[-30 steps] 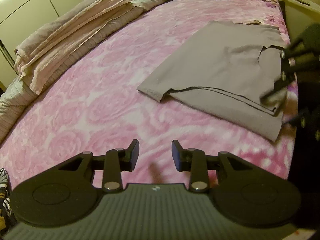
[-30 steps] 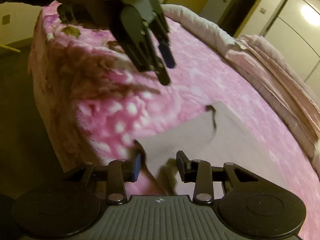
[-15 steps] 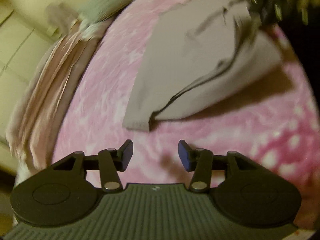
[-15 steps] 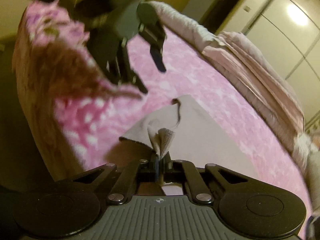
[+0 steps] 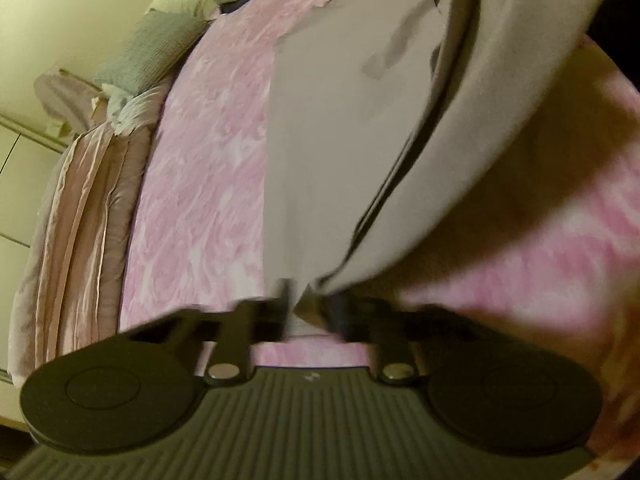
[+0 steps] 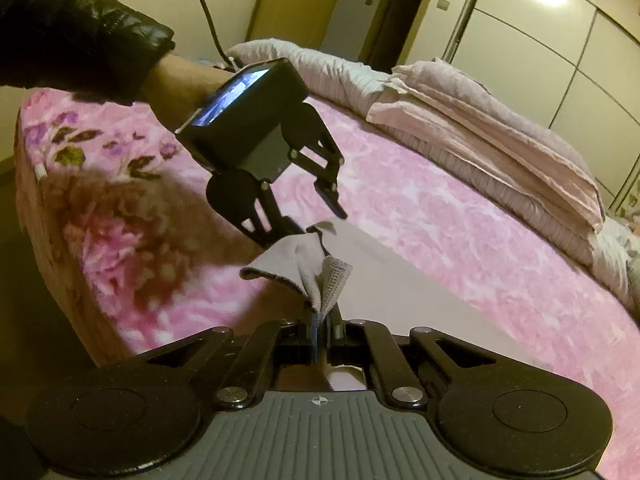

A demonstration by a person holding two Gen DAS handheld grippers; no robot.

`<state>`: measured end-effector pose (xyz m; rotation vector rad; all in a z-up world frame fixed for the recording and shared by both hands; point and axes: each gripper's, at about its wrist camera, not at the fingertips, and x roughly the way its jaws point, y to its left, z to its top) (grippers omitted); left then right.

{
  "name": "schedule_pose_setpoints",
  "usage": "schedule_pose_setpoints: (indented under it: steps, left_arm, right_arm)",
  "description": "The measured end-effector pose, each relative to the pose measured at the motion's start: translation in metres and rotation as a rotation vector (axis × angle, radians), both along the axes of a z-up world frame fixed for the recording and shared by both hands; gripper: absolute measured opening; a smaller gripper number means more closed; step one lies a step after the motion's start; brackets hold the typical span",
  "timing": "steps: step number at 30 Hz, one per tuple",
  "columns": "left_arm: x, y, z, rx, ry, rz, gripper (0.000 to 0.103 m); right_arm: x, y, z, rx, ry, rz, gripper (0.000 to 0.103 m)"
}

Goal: Fold clothes

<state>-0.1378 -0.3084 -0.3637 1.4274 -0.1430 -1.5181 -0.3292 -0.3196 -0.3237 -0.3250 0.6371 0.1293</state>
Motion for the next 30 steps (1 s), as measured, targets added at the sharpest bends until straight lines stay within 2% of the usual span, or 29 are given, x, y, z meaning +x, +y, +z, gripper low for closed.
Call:
schedule_pose_setpoints:
  steps: [5,9,12,15,18,20,22,23,25,30]
  left_arm:
    - [-0.012,-0.022,0.041,-0.028,-0.01,0.003,0.004]
    - [-0.04,-0.065,0.086,-0.053,-0.022,-0.042,0.004]
    - [-0.072,-0.106,0.105,-0.052,-0.041,-0.102,0.004]
    - [-0.103,-0.151,0.099,-0.011,-0.05,-0.158,0.004]
    - [-0.127,-0.192,0.075,0.046,-0.035,-0.196,0.004]
    - [-0.136,-0.22,0.055,0.086,-0.003,-0.198,0.008]
    - [-0.141,-0.241,0.036,0.119,0.044,-0.177,0.022]
    - [-0.141,-0.25,0.029,0.136,0.056,-0.173,0.024]
    - [-0.137,-0.257,0.023,0.138,0.058,-0.159,0.026]
    - [-0.109,-0.243,0.041,0.092,0.122,-0.05,0.029]
  right_arm:
    - [-0.017,-0.026,0.007,0.131,-0.068,-0.089,0.0]
    - [-0.042,-0.057,0.022,0.243,-0.166,-0.2,0.0]
    - [-0.064,-0.089,0.03,0.348,-0.247,-0.315,0.0]
    - [-0.087,-0.125,0.028,0.441,-0.298,-0.433,0.0]
    - [-0.104,-0.162,0.009,0.54,-0.292,-0.54,0.0]
    - [-0.112,-0.184,-0.009,0.613,-0.267,-0.61,0.0]
    - [-0.12,-0.205,-0.027,0.697,-0.234,-0.674,0.0]
    - [-0.123,-0.215,-0.033,0.742,-0.223,-0.702,0.0]
    - [-0.131,-0.229,-0.042,0.797,-0.21,-0.734,0.0]
    - [-0.13,-0.234,-0.048,0.85,-0.191,-0.74,0.0]
